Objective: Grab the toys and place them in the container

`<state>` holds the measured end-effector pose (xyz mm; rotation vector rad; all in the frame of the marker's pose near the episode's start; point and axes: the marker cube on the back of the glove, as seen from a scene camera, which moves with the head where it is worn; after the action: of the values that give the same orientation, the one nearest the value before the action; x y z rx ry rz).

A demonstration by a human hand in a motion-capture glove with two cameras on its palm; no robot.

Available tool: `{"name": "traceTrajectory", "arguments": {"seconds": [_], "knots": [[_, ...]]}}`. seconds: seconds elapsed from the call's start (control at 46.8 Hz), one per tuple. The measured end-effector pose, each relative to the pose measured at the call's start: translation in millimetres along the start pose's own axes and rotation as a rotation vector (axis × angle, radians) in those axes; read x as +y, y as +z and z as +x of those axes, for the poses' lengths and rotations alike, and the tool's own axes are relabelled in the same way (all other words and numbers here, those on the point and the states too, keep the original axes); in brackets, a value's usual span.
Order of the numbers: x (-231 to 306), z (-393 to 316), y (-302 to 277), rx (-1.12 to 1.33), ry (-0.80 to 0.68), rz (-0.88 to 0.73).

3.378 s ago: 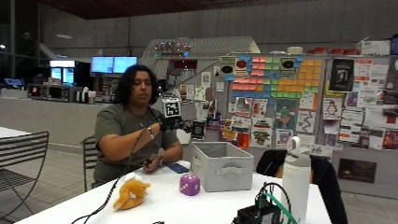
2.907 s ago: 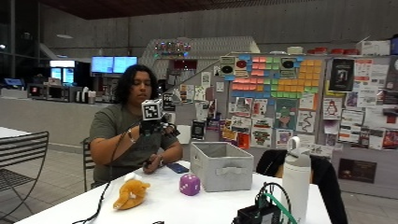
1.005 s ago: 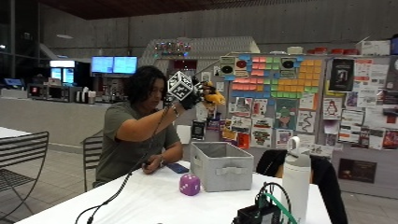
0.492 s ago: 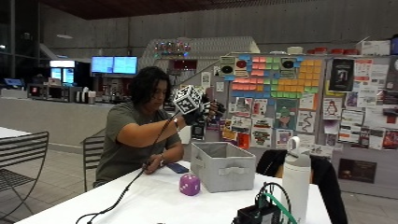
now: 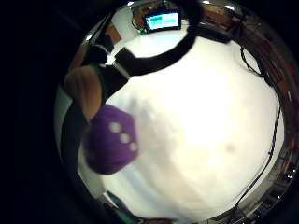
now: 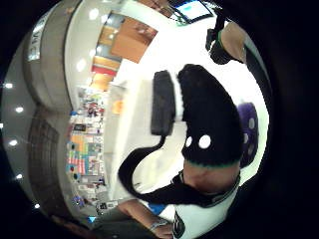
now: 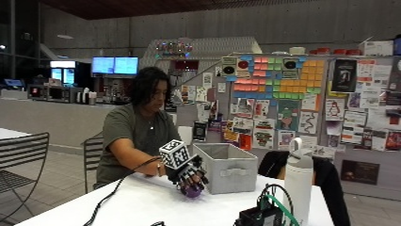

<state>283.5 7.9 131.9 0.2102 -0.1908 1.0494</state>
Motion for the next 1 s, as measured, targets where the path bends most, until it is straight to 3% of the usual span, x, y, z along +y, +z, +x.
{"name": "traceTrajectory", "arguments": {"seconds": [0.107, 0.171, 0.299, 0.577, 0.684, 0.812, 1.005], "knots": [[2.7, 10.9, 33.6, 0.030, -0.070, -0.051], [8.8, 6.5, 42.2, 0.042, -0.159, 0.016], [29.0, -4.8, 53.5, 0.302, -0.336, 0.185], [53.2, 15.9, 38.3, 0.324, -0.423, 0.328], [74.7, 24.9, 6.1, 0.235, -0.397, 0.371], [121.9, 7.0, -66.6, -0.101, -0.385, 0.336], [209.0, -87.0, -188.6, -0.339, -0.645, 0.345]]}}
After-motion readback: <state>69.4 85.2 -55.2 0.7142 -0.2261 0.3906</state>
